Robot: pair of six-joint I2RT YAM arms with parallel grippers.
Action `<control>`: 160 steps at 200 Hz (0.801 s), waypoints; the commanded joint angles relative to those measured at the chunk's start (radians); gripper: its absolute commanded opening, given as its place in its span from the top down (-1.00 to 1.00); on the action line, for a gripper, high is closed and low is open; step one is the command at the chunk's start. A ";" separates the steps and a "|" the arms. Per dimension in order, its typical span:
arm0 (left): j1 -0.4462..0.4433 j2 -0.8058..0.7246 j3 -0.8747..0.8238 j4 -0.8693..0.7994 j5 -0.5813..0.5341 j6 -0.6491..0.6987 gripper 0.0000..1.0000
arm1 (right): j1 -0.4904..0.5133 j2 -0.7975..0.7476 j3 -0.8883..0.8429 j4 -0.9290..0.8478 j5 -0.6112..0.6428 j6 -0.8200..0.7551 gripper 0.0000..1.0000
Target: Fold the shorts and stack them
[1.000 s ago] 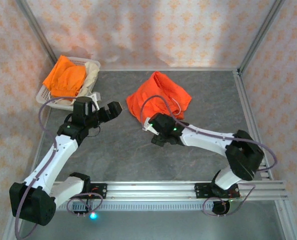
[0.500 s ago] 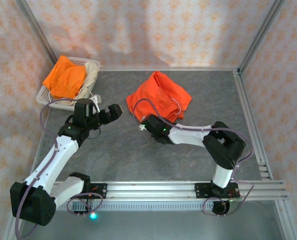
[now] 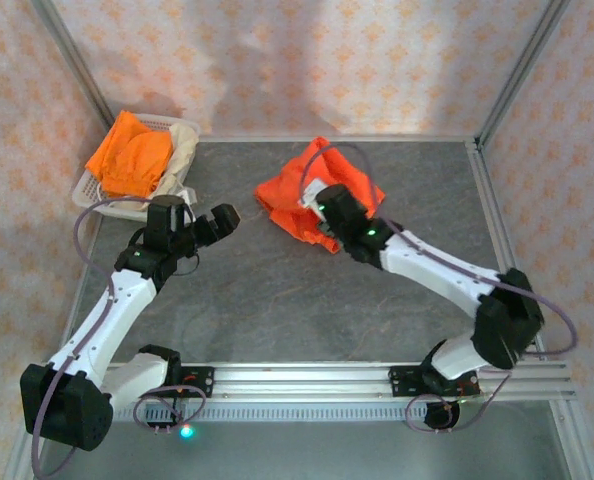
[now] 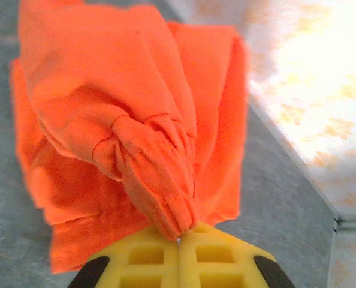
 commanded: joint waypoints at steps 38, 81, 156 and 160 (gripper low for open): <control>-0.024 0.110 0.083 0.088 -0.054 -0.198 -1.00 | -0.134 -0.185 0.042 -0.152 -0.023 0.157 1.00; -0.143 0.294 0.133 0.157 -0.080 -0.392 -1.00 | -0.181 -0.207 0.029 -0.157 0.014 0.230 1.00; -0.253 0.463 0.083 0.437 -0.098 -0.828 -1.00 | -0.185 -0.227 -0.023 -0.114 -0.009 0.280 1.00; -0.253 0.468 0.083 0.453 -0.095 -0.840 -1.00 | -0.185 -0.229 -0.027 -0.114 -0.011 0.283 1.00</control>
